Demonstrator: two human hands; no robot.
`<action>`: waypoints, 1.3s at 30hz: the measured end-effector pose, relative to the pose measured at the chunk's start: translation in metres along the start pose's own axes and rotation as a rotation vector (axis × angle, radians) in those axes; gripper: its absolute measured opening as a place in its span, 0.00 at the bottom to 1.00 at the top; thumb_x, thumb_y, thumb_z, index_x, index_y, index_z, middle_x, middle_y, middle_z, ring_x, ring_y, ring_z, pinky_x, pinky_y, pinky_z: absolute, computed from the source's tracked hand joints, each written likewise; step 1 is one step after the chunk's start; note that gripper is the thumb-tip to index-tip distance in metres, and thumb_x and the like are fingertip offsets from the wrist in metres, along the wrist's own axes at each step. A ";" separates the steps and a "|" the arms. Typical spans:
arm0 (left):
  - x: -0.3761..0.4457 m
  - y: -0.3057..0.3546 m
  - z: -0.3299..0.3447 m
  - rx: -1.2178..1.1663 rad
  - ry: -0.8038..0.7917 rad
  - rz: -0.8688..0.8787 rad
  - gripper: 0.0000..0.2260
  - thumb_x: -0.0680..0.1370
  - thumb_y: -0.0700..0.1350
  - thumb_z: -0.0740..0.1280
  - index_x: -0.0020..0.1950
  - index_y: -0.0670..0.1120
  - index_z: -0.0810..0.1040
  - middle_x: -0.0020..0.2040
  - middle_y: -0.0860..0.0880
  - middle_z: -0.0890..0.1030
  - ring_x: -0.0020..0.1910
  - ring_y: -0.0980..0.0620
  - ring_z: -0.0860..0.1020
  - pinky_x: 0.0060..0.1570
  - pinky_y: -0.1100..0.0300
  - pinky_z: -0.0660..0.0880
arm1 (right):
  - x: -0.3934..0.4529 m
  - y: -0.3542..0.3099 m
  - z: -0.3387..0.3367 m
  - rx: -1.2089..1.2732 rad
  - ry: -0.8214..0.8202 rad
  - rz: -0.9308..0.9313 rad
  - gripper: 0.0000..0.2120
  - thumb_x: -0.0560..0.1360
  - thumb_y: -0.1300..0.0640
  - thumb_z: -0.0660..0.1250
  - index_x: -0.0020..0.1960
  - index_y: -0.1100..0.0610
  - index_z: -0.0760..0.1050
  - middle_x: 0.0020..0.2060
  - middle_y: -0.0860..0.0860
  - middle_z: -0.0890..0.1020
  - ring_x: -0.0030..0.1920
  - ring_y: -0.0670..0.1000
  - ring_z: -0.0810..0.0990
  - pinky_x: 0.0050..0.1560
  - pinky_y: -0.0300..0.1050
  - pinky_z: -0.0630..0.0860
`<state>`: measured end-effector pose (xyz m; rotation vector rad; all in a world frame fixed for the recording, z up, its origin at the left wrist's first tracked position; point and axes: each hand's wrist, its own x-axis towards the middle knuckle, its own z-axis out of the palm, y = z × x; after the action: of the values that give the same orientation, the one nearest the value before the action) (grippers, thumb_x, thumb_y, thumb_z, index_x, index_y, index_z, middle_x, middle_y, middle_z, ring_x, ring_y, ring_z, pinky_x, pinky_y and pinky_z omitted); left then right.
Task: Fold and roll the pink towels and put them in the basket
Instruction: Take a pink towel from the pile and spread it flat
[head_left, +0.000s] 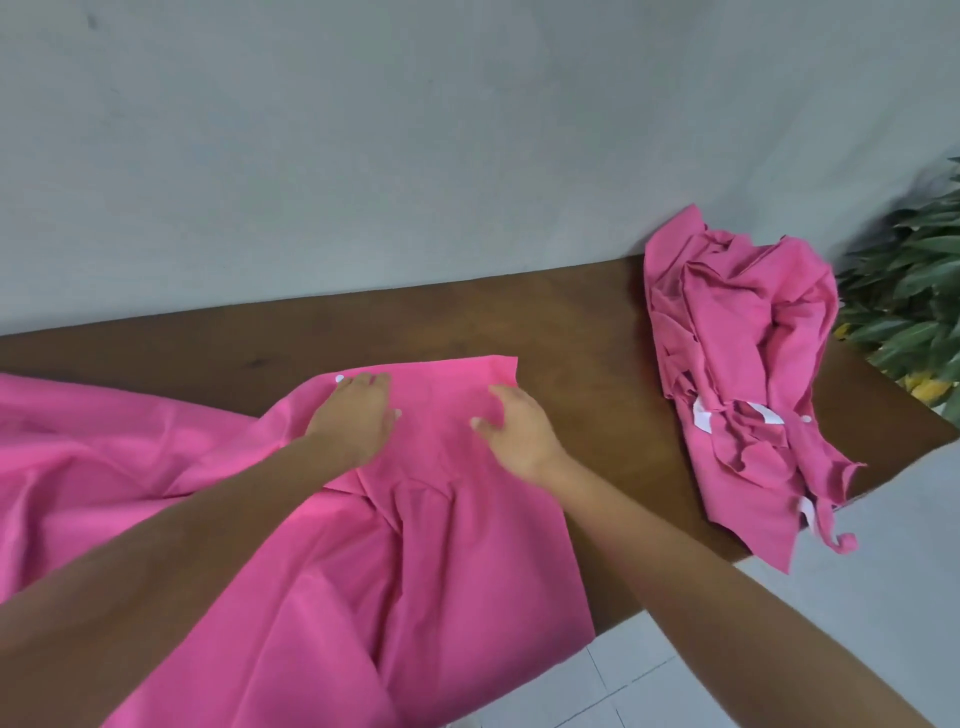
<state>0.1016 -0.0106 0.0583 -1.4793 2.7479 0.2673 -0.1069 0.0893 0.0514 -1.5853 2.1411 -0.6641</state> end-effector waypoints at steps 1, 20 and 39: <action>-0.002 -0.005 0.000 0.031 0.016 -0.037 0.19 0.83 0.50 0.60 0.69 0.39 0.69 0.66 0.39 0.75 0.65 0.40 0.73 0.64 0.48 0.70 | 0.004 -0.003 0.009 -0.057 -0.036 0.000 0.32 0.82 0.48 0.64 0.79 0.61 0.59 0.79 0.58 0.60 0.80 0.56 0.56 0.79 0.46 0.51; 0.086 -0.048 0.037 -0.059 -0.062 -0.060 0.43 0.70 0.78 0.39 0.81 0.60 0.45 0.82 0.56 0.42 0.81 0.47 0.42 0.78 0.45 0.43 | 0.125 0.065 0.026 -0.381 0.039 0.101 0.34 0.83 0.38 0.42 0.82 0.53 0.42 0.81 0.56 0.43 0.81 0.55 0.39 0.79 0.51 0.36; 0.202 -0.089 0.035 0.005 0.089 0.007 0.39 0.73 0.76 0.40 0.81 0.62 0.43 0.82 0.59 0.44 0.80 0.57 0.42 0.79 0.53 0.43 | 0.290 0.102 -0.011 -0.446 0.007 -0.040 0.34 0.82 0.36 0.46 0.82 0.52 0.50 0.82 0.54 0.47 0.81 0.53 0.42 0.80 0.51 0.41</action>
<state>0.0604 -0.2206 -0.0070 -1.5173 2.8202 0.1988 -0.2741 -0.1622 -0.0088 -1.8470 2.3845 -0.2060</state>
